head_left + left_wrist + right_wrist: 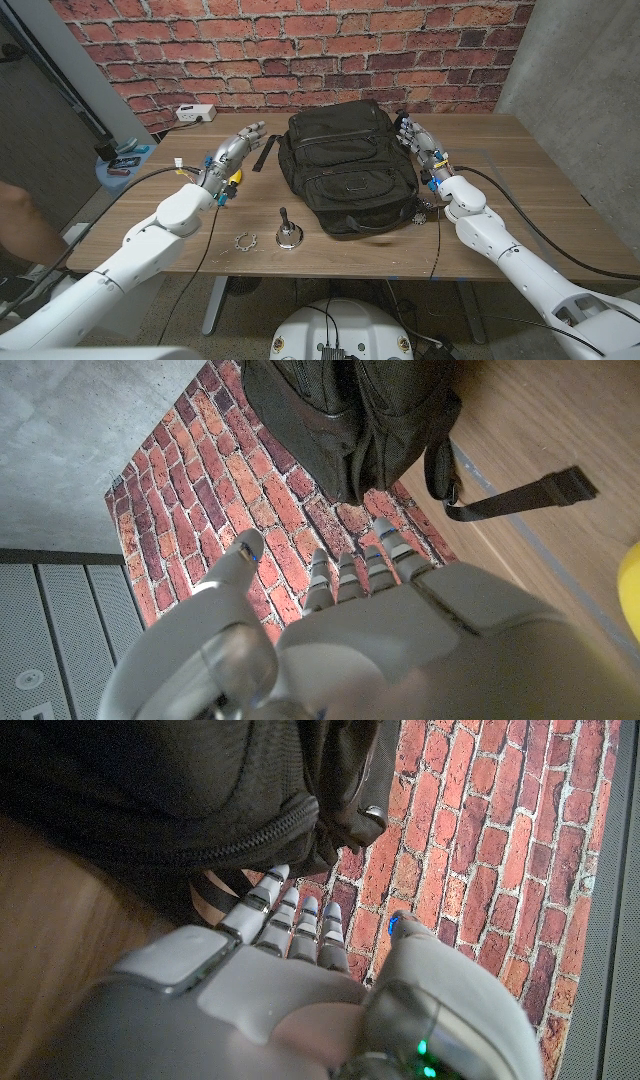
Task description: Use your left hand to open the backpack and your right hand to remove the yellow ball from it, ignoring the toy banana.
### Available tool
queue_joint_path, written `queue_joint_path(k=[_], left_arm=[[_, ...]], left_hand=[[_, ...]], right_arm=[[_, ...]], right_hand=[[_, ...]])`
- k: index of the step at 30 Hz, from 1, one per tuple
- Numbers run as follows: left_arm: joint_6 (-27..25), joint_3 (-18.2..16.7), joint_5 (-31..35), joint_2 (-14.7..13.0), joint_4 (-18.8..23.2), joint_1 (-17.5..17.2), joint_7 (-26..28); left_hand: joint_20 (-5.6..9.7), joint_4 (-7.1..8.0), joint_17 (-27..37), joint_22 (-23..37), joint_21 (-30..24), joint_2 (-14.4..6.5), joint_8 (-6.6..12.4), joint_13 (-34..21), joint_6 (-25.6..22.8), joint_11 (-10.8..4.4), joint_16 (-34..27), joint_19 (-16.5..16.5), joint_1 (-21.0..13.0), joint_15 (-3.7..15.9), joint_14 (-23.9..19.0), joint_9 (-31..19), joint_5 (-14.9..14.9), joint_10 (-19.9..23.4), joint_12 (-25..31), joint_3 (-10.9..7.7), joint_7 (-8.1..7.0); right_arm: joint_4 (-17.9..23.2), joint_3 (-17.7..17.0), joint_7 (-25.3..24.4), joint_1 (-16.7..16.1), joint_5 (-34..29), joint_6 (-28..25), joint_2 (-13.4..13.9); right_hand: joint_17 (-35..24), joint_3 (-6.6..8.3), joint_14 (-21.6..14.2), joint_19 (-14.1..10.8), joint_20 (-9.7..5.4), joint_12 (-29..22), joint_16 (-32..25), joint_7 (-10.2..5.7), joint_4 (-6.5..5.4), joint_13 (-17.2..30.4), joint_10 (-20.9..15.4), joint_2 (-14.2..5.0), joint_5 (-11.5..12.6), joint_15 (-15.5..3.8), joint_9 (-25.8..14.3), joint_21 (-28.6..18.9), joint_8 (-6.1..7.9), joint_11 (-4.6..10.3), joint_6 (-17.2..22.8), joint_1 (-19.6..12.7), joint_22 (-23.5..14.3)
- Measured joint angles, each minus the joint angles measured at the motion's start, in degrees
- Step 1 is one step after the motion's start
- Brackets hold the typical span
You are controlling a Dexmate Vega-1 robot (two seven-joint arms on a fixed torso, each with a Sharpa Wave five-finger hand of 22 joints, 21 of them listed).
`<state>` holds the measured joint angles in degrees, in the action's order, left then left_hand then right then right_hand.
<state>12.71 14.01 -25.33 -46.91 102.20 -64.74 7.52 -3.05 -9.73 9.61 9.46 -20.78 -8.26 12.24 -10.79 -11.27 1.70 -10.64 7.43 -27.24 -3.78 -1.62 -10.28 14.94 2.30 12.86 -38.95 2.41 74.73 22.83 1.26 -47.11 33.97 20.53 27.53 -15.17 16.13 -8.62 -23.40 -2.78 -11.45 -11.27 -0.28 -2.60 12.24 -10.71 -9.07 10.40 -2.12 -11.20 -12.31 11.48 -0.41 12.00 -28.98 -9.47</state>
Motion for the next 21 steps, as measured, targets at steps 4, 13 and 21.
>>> queue_joint_path(k=[4, 13, 21], left_arm=[[-0.41, -0.39, 2.6, -0.7, 1.52, -0.94, 1.53], [-2.02, -1.62, 8.38, -2.36, 5.61, -3.05, 4.43], [-4.73, -2.53, 13.74, -3.63, 9.67, -4.6, 6.83]], left_hand=[[-0.15, -0.24, 0.0, 0.3, 0.13, 0.63, 0.0, 0.0, -1.33, -0.55, 0.0, 1.72, -1.21, 0.37, -1.81, 0.0, 1.05, 2.2, 0.55, 0.24, 0.77], [-0.63, -0.47, 0.15, 0.31, 0.45, 0.95, -0.05, -0.29, -2.25, -0.68, -0.45, 3.02, -2.42, -0.04, -4.61, 0.01, 1.96, 4.07, 1.0, 0.48, 1.07], [-0.94, -0.71, 0.14, 0.3, 0.66, 1.34, -0.6, -0.56, -2.25, -0.89, -0.89, 3.33, -3.27, -0.14, -5.59, -0.27, 2.53, 4.89, 1.0, 0.72, 1.07]], right_arm=[[0.0, -0.07, -0.02, -0.01, -0.01, 0.3, -0.11], [-0.79, -0.11, 0.23, 0.49, -0.04, 1.1, -0.54], [-1.58, -0.11, 0.7, 0.89, -0.05, 1.67, -0.73]], right_hand=[[0.0, 0.01, 0.0, -0.16, 0.16, 0.0, -0.44, 0.19, 0.04, 0.0, 0.0, -0.22, 0.0, 0.0, 0.0, 0.0, 0.0, 0.0, 0.19, -0.22, -0.02], [-0.01, -0.08, 0.0, -0.32, 0.33, 0.0, -0.44, 0.19, 0.4, 0.01, 0.0, -0.22, 0.0, 0.0, 0.0, 0.18, 0.0, 0.01, 0.18, -0.22, -0.16], [0.03, 0.12, 0.0, -0.33, 0.32, 0.0, -0.44, 0.19, 0.6, 0.01, -0.19, -0.22, 0.0, 0.0, 0.0, 0.33, 0.0, -0.19, 0.18, -0.22, -0.12]])
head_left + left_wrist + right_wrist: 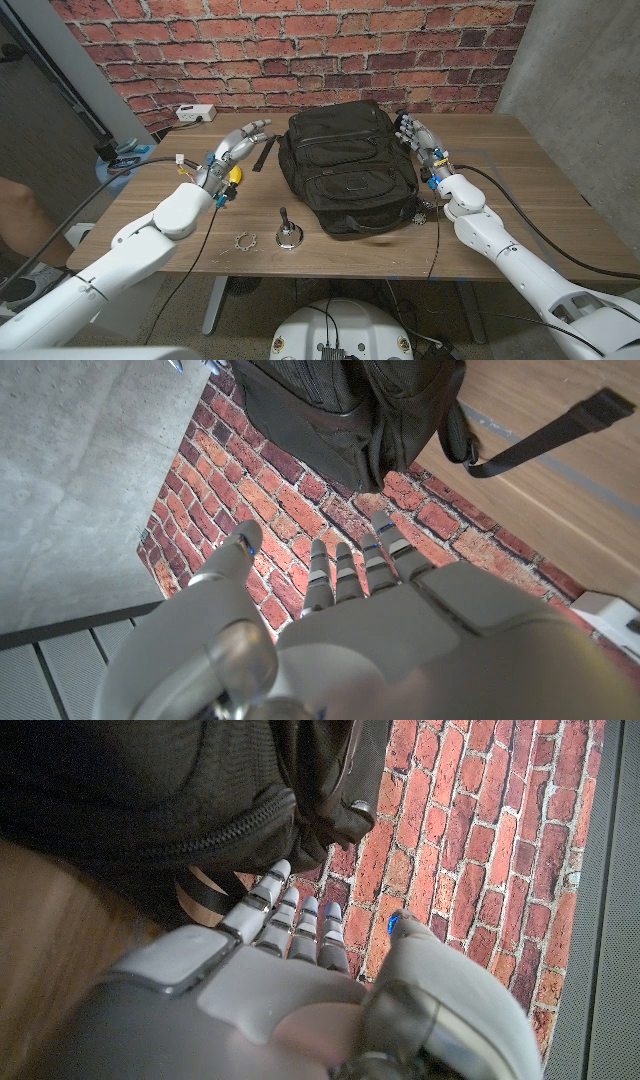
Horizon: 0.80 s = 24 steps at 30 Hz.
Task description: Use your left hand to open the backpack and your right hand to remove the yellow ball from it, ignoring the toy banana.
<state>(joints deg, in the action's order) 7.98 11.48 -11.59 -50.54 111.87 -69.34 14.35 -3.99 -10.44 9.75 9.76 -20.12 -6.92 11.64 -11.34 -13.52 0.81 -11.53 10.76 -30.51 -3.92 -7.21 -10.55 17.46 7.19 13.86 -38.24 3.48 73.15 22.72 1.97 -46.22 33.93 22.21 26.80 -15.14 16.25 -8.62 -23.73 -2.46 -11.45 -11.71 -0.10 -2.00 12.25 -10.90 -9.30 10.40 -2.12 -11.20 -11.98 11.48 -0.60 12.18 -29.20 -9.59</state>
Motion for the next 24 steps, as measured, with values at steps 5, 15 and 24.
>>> queue_joint_path(k=[5, 15, 24], left_arm=[[-1.93, -0.52, 4.47, -0.92, 2.75, -1.16, 1.54], [-3.74, -1.22, 11.09, -1.69, 5.34, -2.63, 2.98], [-3.95, -2.65, 15.37, -2.46, 8.25, -5.15, 3.17]], left_hand=[[0.0, 0.0, 0.0, 0.19, 0.22, 0.42, 0.0, -0.2, 0.0, -0.19, 0.0, 0.0, -0.43, 0.23, -0.38, 0.0, 0.56, 0.19, 0.07, 0.0, 0.0], [0.31, -0.23, -0.01, 0.26, 0.43, 1.19, 0.0, -0.33, -0.3, -0.82, 0.0, 0.31, -1.19, 0.54, -0.69, 0.0, 0.99, 0.81, 0.34, 0.24, -0.31], [0.0, -0.01, 0.27, 0.26, 0.64, 1.58, 0.01, -0.53, -0.3, -0.81, 0.0, 0.62, -1.58, 0.57, -1.14, 0.01, 1.4, 0.81, 0.34, 0.51, -0.31]], right_arm=[[-0.57, -0.1, 0.33, 0.2, -0.01, 0.61, -0.18], [-0.8, -0.58, 0.49, 0.2, 0.2, 1.13, -0.28], [0.29, -1.18, 0.51, -0.48, 0.65, 1.26, 0.46]], right_hand=[[0.25, 0.04, 0.0, 0.0, 0.0, 0.0, 0.0, 0.0, 0.04, 0.0, 0.0, 0.0, 0.0, 0.0, 0.0, 0.0, 0.0, 0.0, 0.0, 0.0, -0.01], [0.24, 0.12, 0.0, 0.01, 0.0, 0.0, 0.0, 0.31, 0.43, 0.01, -0.31, -0.23, -0.04, 0.0, 0.0, 0.0, 0.0, -0.3, 0.31, -0.23, -0.01], [0.24, 0.29, 0.0, 0.01, 0.0, 0.0, -0.45, 0.31, 0.6, 0.01, -0.31, -0.22, -0.04, 0.0, 0.0, 0.0, 0.0, -0.3, 0.31, -0.22, -0.01]])
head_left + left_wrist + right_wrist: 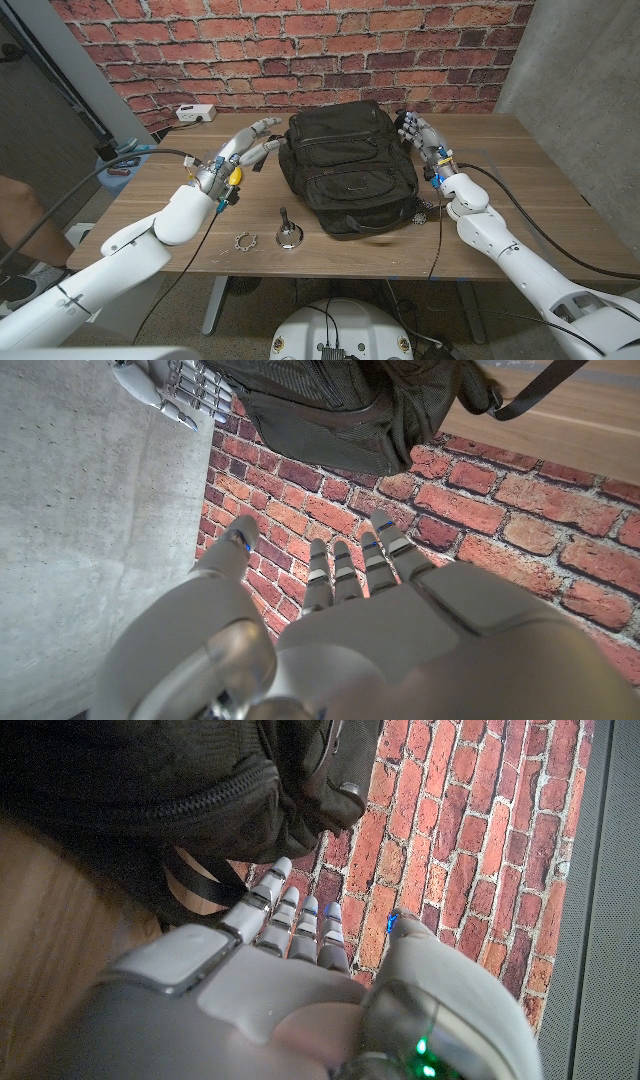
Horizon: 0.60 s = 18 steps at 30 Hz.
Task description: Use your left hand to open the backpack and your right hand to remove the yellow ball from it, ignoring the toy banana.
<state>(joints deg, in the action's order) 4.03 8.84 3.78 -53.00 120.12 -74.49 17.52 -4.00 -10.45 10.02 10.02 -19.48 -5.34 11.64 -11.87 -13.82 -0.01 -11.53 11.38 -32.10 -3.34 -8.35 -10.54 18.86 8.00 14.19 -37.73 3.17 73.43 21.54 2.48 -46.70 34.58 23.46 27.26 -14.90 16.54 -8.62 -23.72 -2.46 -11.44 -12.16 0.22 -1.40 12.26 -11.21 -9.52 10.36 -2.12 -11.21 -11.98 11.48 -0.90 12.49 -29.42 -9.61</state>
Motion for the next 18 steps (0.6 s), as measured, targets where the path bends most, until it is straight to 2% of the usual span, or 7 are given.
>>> queue_joint_path(k=[4, 7, 12, 13, 18], left_arm=[[0.14, -1.39, 1.81, -0.17, 1.47, -1.81, -0.02], [0.62, -2.14, 3.28, -0.19, 2.01, -2.77, 0.07], [1.49, -2.14, 5.72, -0.19, 2.01, -2.77, 0.93], [1.68, -3.49, 6.38, 0.72, 3.14, -5.11, 1.14], [2.17, -4.01, 9.07, 1.43, 3.91, -6.22, 1.86]], left_hand=[[0.0, -0.22, 0.0, 0.0, 0.0, 0.29, 0.0, -0.11, -0.2, -0.01, 0.0, 0.0, -0.29, 0.07, -0.07, 0.0, 0.05, 0.03, 0.06, 0.22, -0.2], [0.16, 0.11, 0.0, 0.0, 0.23, 0.72, 0.27, -0.52, -1.97, -0.32, 0.0, 0.97, -1.33, 0.53, -1.06, -0.24, 0.44, 1.76, 0.65, 0.54, -0.46], [0.12, 0.18, -0.01, -0.01, 0.23, 1.11, 0.74, -0.88, -3.73, -0.62, 0.0, 1.75, -2.0, 0.68, -1.7, -0.27, 0.87, 3.29, 1.29, 0.94, -0.22], [0.21, 0.03, -0.01, -0.01, 0.23, 0.89, 0.75, -1.03, -3.98, -0.81, 0.0, 1.84, -2.22, 0.89, -1.91, -0.27, 0.87, 3.48, 1.36, 1.09, -0.31], [0.21, 0.26, -0.01, -0.01, 0.23, 1.33, 1.11, -1.29, -4.79, -0.81, 0.0, 1.84, -2.84, 0.99, -2.01, -0.27, 0.87, 4.1, 1.72, 1.32, -0.28]], right_arm=[[0.6, -0.31, -0.39, -0.45, 0.22, -0.08, 0.34], [0.84, -0.53, -0.62, -0.65, 0.32, -0.1, 0.52], [1.46, -1.17, -0.62, -1.28, 0.32, -0.1, 1.07], [1.55, -1.31, -0.8, -1.39, 0.71, -0.08, 1.21], [1.87, -1.96, -0.61, -1.91, 1.21, 0.07, 1.86]], right_hand=[[0.0, -0.17, 0.0, 0.0, 0.0, 0.0, 0.0, 0.0, 0.16, 0.0, 0.0, 0.0, 0.0, 0.0, 0.0, 0.0, 0.0, 0.0, 0.0, 0.0, 0.0], [0.0, -0.17, 0.0, -0.23, -0.23, -0.22, 0.0, 0.13, 0.15, 0.0, 0.0, 0.0, 0.0, 0.0, 0.0, 0.0, 0.0, 0.0, 0.13, 0.0, 0.0], [-0.01, 0.06, 0.0, -0.3, -0.31, -0.22, 0.0, 0.31, 0.38, 0.0, -0.31, 0.0, 0.0, 0.0, 0.0, 0.0, 0.0, -0.31, 0.31, 0.0, -0.15], [-0.01, 0.06, 0.0, -0.3, -0.3, -0.22, 0.0, 0.31, 0.38, 0.0, -0.31, 0.0, 0.0, 0.0, 0.0, 0.0, 0.0, -0.3, 0.31, 0.0, -0.15], [-0.01, 0.06, 0.0, -0.51, -0.09, -0.22, 0.0, 0.72, 0.38, 0.0, -0.31, 0.0, 0.0, 0.0, 0.0, 0.0, 0.0, -0.3, 0.72, 0.0, -0.15]])
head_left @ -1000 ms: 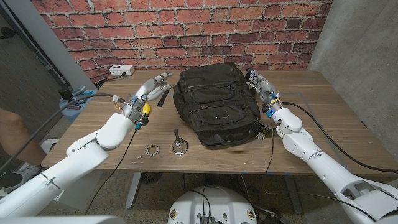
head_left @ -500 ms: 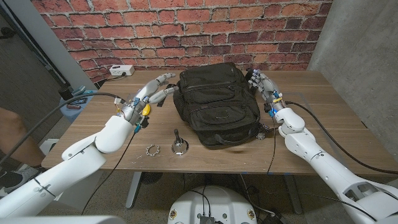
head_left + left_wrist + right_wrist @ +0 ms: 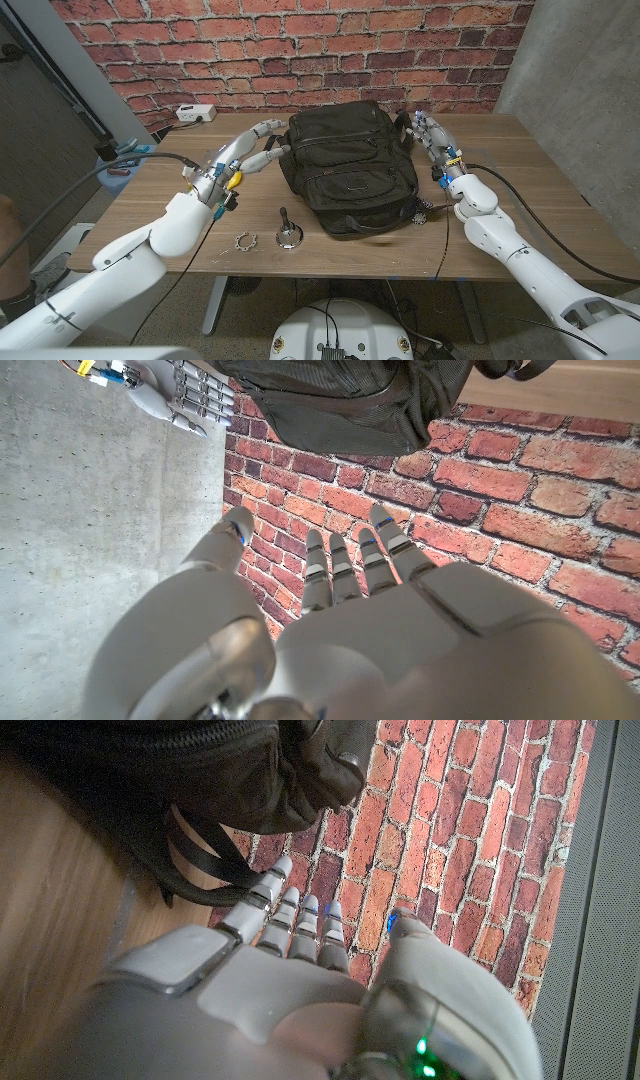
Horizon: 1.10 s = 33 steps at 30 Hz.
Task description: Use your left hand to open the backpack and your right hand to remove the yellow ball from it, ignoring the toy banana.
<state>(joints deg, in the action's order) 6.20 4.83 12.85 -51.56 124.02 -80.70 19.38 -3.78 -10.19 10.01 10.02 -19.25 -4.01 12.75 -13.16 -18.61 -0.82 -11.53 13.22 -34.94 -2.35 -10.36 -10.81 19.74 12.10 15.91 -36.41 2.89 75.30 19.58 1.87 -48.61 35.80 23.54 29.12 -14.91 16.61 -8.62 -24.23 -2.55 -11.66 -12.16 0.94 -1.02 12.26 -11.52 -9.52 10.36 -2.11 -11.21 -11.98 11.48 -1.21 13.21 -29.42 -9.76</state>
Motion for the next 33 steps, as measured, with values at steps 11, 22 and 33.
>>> queue_joint_path(k=[11, 22, 33], left_arm=[[-0.61, -1.02, 6.14, 1.73, 2.84, -2.86, 0.32], [-1.26, -2.0, 12.16, 2.91, 5.08, -5.41, 0.25], [-1.9, -2.5, 20.55, 3.42, 6.33, -7.83, 1.46]], left_hand=[[0.0, -0.03, 0.0, 0.0, 0.4, 0.23, 0.0, -0.31, -0.23, -0.22, 0.0, 0.62, -0.22, 0.0, 0.0, -0.26, 0.0, 0.21, 0.0, 0.45, -0.23], [0.31, 0.16, -0.01, -0.01, 0.61, 0.76, -0.07, -0.84, -0.23, -0.22, 0.0, 0.92, -0.75, 0.09, -0.53, -0.26, 0.4, 0.22, 0.23, 0.64, -0.23], [0.0, 0.0, -0.01, -0.01, 0.84, 1.3, -0.35, -1.37, -0.23, -0.63, 0.0, 1.23, -1.72, 0.42, -1.84, -0.26, 0.62, 1.43, 0.63, 1.26, -0.23]], right_arm=[[1.42, -1.58, 0.96, -1.56, 1.41, 0.24, 1.72], [2.63, -2.72, 1.23, -2.96, 2.51, -0.09, 3.03], [2.77, -3.73, 1.69, -3.82, 3.56, 0.36, 3.31]], right_hand=[[0.0, -0.01, 0.0, 0.01, 0.0, 0.0, 0.0, 0.0, 0.48, -0.29, -0.22, 0.0, 0.0, 0.0, 0.12, 0.0, 0.0, -0.22, 0.0, 0.0, 0.0], [-0.01, -0.01, -0.24, -0.19, 0.2, 0.01, -0.39, -0.01, 0.47, -0.28, -0.41, 0.0, 0.0, -0.23, 0.29, 0.0, 0.0, -0.41, -0.01, 0.0, 0.01], [-0.01, 0.24, -0.23, -0.19, 0.2, 0.01, -0.39, 0.31, 0.71, -0.28, -0.41, 0.0, 0.0, -0.23, 0.28, 0.0, 0.0, -0.41, 0.31, 0.0, 0.01]])
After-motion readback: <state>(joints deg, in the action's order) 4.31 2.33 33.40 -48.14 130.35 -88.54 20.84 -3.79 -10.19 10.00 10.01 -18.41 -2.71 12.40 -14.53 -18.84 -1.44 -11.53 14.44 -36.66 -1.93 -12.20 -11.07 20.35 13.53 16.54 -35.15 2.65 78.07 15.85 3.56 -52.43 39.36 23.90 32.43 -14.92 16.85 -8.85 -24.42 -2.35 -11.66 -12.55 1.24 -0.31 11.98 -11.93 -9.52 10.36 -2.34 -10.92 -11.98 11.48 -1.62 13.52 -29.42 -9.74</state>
